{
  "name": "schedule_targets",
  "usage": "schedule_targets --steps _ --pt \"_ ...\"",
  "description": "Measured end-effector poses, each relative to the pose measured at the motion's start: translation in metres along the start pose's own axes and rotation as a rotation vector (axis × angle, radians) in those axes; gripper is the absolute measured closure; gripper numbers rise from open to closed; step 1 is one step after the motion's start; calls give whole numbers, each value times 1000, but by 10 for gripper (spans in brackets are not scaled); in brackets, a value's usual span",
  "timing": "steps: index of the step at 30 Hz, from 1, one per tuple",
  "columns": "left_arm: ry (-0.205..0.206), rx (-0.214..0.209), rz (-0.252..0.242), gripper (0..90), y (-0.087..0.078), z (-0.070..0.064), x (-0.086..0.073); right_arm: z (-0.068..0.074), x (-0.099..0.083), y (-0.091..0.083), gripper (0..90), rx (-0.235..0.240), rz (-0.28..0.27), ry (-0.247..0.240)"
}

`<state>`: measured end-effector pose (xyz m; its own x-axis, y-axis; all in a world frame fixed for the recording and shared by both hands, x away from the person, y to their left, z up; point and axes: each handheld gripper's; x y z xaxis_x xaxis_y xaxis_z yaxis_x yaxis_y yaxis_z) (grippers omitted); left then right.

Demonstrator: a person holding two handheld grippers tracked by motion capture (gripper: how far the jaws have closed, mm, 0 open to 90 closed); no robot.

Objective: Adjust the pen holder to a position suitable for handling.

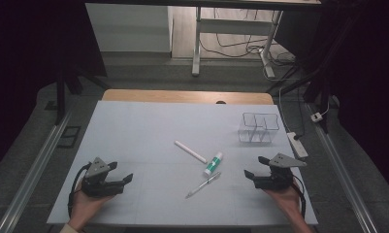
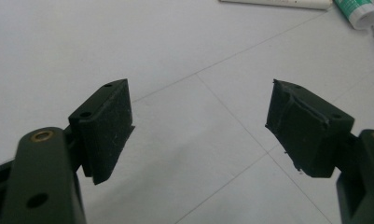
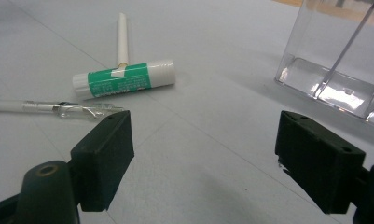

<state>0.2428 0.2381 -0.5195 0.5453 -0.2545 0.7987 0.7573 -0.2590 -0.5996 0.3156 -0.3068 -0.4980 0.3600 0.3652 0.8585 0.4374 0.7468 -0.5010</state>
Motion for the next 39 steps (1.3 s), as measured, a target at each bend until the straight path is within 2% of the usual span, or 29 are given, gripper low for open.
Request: schedule_targets --steps 6,14,23,28,30,32,35,39 --pt "7 4 7 224 2 0 0 0 -1 1 190 -8 21 -5" --pt "18 14 16 225 4 -1 -1 0 -1 3 193 4 27 -3" --pt "18 11 18 225 6 -1 -1 -2 3 6 205 12 16 18" --pt "16 14 16 225 6 0 -1 -3 12 6 211 26 -14 41" --pt "9 13 15 226 6 1 -1 -2 24 8 213 17 -20 27" --pt "13 15 16 225 7 1 -1 -1 28 10 213 15 -22 22" --pt "19 16 15 226 7 0 -1 1 43 17 216 12 -17 13" --pt "17 11 11 231 7 1 -1 1 53 22 231 7 -15 1"
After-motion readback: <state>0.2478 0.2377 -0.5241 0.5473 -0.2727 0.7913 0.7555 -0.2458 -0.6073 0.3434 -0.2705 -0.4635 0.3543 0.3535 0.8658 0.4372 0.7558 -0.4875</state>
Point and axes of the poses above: each handheld gripper's, and its own axes: y roughly forward along the jaws, x roughly out of its top, z roughly to its left, and after that the axes turned 13 degrees about x, right-handed
